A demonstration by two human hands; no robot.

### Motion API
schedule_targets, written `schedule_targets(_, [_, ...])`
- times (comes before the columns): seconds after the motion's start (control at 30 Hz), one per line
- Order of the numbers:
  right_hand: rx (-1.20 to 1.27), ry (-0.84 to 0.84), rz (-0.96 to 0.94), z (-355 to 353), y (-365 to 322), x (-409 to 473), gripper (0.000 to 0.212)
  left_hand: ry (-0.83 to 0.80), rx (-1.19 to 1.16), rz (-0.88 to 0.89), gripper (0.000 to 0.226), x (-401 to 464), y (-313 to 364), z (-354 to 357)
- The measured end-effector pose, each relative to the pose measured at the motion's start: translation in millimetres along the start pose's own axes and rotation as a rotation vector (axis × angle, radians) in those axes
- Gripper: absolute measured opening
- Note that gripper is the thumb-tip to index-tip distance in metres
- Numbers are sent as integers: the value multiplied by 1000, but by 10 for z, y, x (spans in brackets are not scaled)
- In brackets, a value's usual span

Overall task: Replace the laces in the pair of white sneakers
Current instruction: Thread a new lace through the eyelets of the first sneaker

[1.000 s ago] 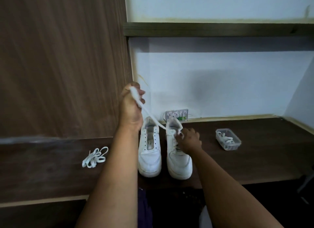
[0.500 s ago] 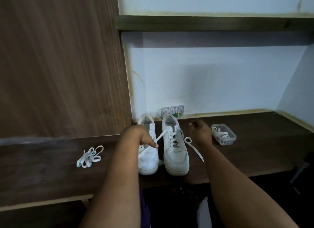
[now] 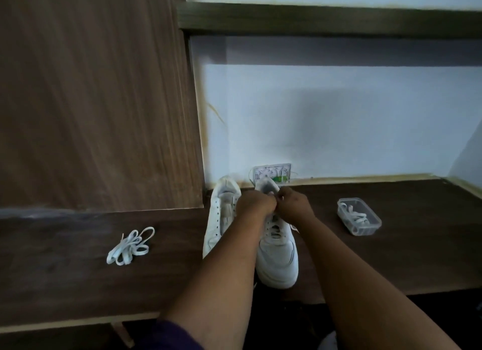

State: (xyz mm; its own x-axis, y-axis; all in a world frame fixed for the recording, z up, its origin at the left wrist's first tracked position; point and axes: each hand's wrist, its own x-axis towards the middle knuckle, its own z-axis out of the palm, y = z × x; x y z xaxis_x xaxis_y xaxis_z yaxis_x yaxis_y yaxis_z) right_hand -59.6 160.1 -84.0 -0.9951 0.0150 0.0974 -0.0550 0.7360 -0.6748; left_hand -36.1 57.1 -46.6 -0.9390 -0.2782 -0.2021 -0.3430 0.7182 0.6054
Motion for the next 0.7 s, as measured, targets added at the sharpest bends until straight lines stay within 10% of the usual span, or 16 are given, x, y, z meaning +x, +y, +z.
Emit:
schedule_targets(0.33, [75, -78, 45, -9, -35, 55, 21, -112, 0, 42, 26, 243, -32, -89])
schedule_targets(0.7, [340, -12, 220, 56, 58, 21, 27, -337, -553, 15, 11, 184, -391, -181])
